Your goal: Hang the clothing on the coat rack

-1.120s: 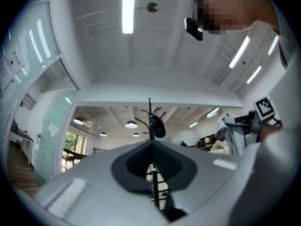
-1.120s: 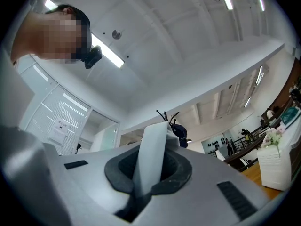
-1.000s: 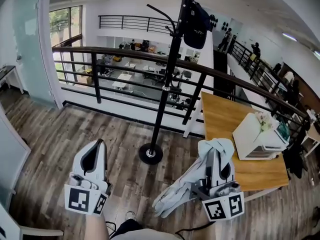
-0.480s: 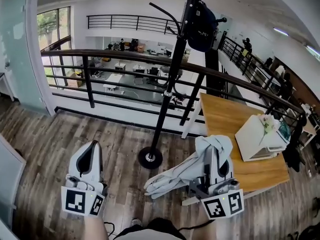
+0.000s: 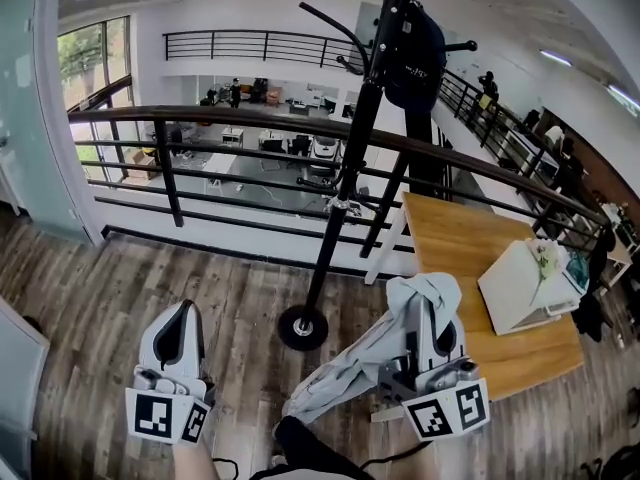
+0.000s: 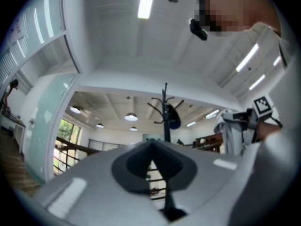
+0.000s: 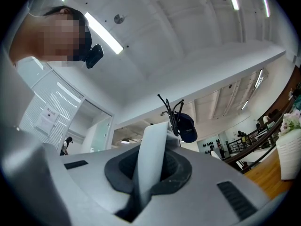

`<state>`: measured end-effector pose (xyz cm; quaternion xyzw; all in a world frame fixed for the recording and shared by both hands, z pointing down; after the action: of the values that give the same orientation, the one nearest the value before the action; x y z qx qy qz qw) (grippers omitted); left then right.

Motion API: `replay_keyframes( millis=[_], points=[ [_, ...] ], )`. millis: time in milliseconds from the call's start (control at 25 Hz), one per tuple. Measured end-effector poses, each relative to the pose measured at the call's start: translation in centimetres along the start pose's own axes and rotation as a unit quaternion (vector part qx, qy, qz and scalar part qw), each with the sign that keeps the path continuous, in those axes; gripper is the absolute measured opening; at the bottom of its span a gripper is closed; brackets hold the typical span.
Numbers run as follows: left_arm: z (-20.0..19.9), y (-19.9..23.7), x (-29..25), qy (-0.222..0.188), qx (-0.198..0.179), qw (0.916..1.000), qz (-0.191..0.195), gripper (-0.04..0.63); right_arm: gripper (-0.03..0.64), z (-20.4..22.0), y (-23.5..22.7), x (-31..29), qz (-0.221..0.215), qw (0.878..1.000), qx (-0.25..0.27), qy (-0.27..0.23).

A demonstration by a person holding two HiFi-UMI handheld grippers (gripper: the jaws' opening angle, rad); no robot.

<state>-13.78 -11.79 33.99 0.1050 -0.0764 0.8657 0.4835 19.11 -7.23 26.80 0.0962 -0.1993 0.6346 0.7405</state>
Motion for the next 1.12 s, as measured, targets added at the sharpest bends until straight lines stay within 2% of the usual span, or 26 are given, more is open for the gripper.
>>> replay_keyframes(
  millis=[440,720,920,1120],
  points=[
    [0.6,4.4,-11.2,-0.022,-0.017,0.9995,0.015,0.006,0.008,1.9,-3.7,-9.8,0.009,1.0,-0.001,-0.029],
    [0.6,5.5,-17.7,-0.036,-0.021,0.9986,0.032,0.006,0.006,1.4,-6.4,-14.3,0.017,0.999,-0.003,-0.045],
    [0.8,5.2,-22.1,-0.04,-0.034,0.997,0.056,0.006,0.006,1.5,-7.7,-16.8,0.008,0.998,0.004,-0.054],
    [1.6,5.4,-24.5,-0.043,-0.028,0.9968,0.062,0.006,0.006,1.3,-8.2,-18.8,-0.002,0.998,0.014,-0.056]
  ],
)
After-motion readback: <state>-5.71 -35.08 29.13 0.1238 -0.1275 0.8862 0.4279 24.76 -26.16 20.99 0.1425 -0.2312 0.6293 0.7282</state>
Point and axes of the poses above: the fingertips, and each gripper's own axes: x backward along the fingers, y to its left, z out of its underside, the point moved 5 cm from there along x, backward along the fingers, and after that the axes turned 7 degrees about z, right-handed, at the moved point
